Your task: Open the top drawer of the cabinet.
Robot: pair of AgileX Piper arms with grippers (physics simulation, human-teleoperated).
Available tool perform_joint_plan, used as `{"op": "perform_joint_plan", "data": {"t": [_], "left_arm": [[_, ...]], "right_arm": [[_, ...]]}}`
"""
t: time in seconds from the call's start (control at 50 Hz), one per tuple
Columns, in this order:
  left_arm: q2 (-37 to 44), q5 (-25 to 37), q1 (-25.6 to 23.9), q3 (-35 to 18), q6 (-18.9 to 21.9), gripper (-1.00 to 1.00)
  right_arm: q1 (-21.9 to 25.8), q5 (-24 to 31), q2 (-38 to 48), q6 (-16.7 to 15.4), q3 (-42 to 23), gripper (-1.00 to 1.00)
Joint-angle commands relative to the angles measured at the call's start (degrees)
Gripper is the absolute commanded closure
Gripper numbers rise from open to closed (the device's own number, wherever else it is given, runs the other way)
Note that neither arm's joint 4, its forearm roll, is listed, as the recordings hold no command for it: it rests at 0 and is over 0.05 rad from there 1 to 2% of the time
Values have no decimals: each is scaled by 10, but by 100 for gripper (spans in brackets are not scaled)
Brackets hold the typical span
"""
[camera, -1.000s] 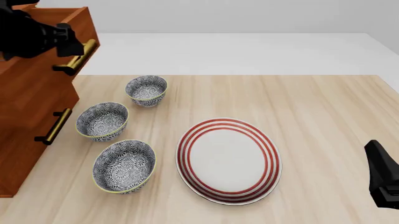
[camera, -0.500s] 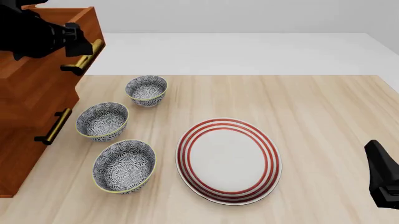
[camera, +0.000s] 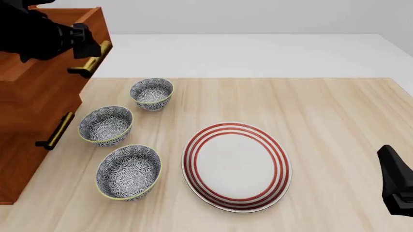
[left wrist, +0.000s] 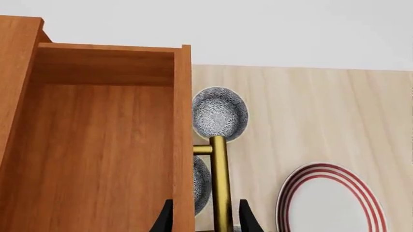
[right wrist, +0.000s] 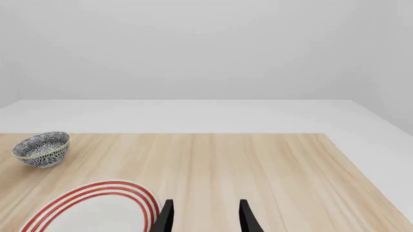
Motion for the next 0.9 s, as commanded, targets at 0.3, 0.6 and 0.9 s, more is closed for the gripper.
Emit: {"op": "perform_joint_plan", "data": {"t": [0.3,0.6,0.9], "left_arm": [[55,5,-23,24,-1,-100],[59,-5,-48,31,-15,-100],[59,-18,-66,42,-26,-100]], "right_arm": [[0,0,0,0,0,-100],[0,0,0,0,0,-100],[0,0,0,0,0,-100]]}}
